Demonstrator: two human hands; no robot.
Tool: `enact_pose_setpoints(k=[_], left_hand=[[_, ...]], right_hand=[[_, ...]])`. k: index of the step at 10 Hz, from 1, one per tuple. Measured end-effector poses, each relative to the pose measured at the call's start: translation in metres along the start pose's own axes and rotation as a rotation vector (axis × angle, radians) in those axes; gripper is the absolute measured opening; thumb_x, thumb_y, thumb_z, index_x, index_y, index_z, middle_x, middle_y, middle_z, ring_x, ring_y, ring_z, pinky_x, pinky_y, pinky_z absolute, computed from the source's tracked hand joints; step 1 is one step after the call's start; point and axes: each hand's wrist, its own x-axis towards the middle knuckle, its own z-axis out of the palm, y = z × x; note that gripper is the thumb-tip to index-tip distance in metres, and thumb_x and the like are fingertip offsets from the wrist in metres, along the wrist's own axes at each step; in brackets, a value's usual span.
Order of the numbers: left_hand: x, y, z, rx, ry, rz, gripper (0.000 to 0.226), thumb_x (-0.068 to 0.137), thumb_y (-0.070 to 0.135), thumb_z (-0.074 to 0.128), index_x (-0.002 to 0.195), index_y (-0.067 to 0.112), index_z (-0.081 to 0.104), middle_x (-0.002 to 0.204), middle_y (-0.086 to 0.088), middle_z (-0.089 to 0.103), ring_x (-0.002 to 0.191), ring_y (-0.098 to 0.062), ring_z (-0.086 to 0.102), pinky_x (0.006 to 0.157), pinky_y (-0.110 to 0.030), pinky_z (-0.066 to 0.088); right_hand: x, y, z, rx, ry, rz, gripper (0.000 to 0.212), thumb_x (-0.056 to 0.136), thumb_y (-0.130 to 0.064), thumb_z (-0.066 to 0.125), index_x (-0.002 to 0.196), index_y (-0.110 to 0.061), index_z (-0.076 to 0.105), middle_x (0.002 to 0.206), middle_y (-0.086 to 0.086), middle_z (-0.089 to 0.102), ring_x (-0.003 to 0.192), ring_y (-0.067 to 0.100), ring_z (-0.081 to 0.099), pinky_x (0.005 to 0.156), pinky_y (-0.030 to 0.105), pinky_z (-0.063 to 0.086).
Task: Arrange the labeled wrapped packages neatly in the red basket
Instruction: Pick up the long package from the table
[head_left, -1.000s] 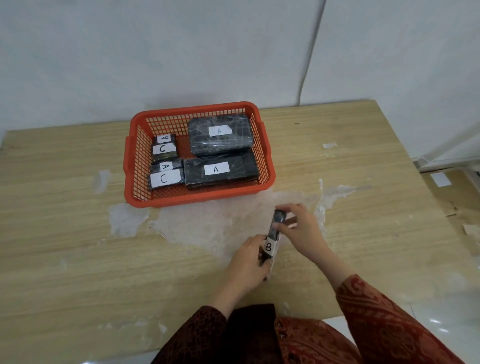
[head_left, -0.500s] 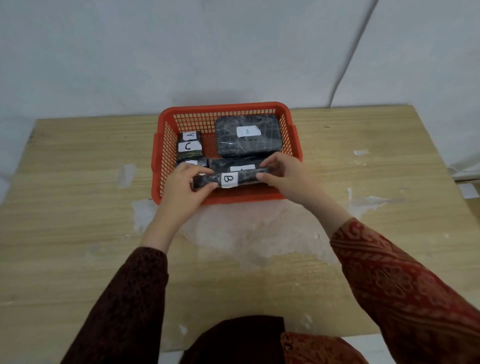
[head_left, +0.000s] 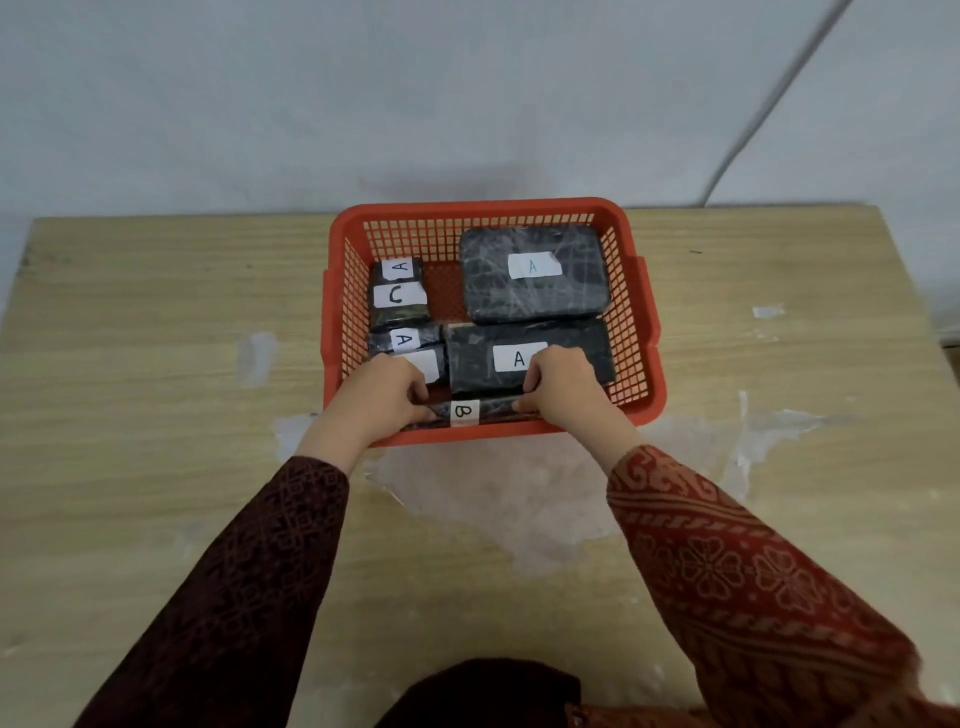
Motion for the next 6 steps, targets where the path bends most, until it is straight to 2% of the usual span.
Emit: enact_pose_setpoints(k=[1,2,3,4,5,6], left_hand=[[0.001,0.0,0.001,0.102,0.001,-0.004,0.029,0.071,0.031,0.079,0.096,0.019,0.072,0.095,-0.004,0.067,0.087,-0.022,0.061,0.069,-0.03,0.046],[0.001,0.001,0.0,0.158,0.018,-0.026,0.024,0.071,0.03,0.078,0.092,0.02,0.071,0.098,-0.004,0.067,0.091,-0.024,0.062,0.066,-0.029,0.044],[0.004,0.003,-0.001,0.173,0.009,-0.046,0.02,0.07,0.026,0.079,0.087,0.017,0.072,0.096,-0.004,0.068,0.09,-0.025,0.062,0.063,-0.029,0.042],[0.003,0.005,-0.005,0.172,-0.043,-0.054,0.021,0.07,0.026,0.08,0.086,0.015,0.071,0.095,-0.005,0.066,0.09,-0.026,0.062,0.062,-0.03,0.042],[-0.004,0.009,-0.013,0.222,-0.026,-0.013,0.016,0.078,0.026,0.072,0.085,0.012,0.068,0.092,-0.007,0.065,0.087,-0.029,0.062,0.061,-0.031,0.042],[-0.013,0.017,-0.015,0.261,0.067,0.032,0.018,0.086,0.028,0.061,0.083,0.011,0.066,0.086,-0.007,0.063,0.083,-0.029,0.062,0.059,-0.031,0.039]], right_hand=[[0.0,-0.004,0.009,-0.028,0.015,-0.008,0.014,0.084,-0.009,0.067,0.093,0.001,0.071,0.103,0.02,0.069,0.101,0.032,0.063,0.088,0.038,0.054],[-0.002,-0.003,0.011,-0.021,-0.022,-0.042,0.019,0.088,-0.014,0.063,0.091,0.002,0.072,0.093,0.02,0.069,0.095,0.032,0.062,0.08,0.036,0.054],[-0.007,-0.003,0.006,-0.015,-0.114,-0.076,0.034,0.092,-0.028,0.056,0.085,0.001,0.071,0.069,0.01,0.058,0.072,0.028,0.058,0.063,0.033,0.044],[-0.011,-0.003,0.002,-0.046,-0.176,-0.094,0.042,0.095,-0.033,0.05,0.08,0.001,0.07,0.065,0.007,0.054,0.064,0.024,0.053,0.06,0.031,0.041],[-0.017,-0.005,-0.008,-0.132,-0.263,-0.139,0.051,0.097,-0.041,0.045,0.061,-0.006,0.055,0.062,0.006,0.051,0.059,0.021,0.05,0.051,0.031,0.035],[-0.025,-0.008,-0.018,-0.188,-0.215,-0.202,0.046,0.097,-0.04,0.045,0.073,-0.003,0.059,0.069,0.008,0.056,0.067,0.025,0.054,0.055,0.031,0.038]])
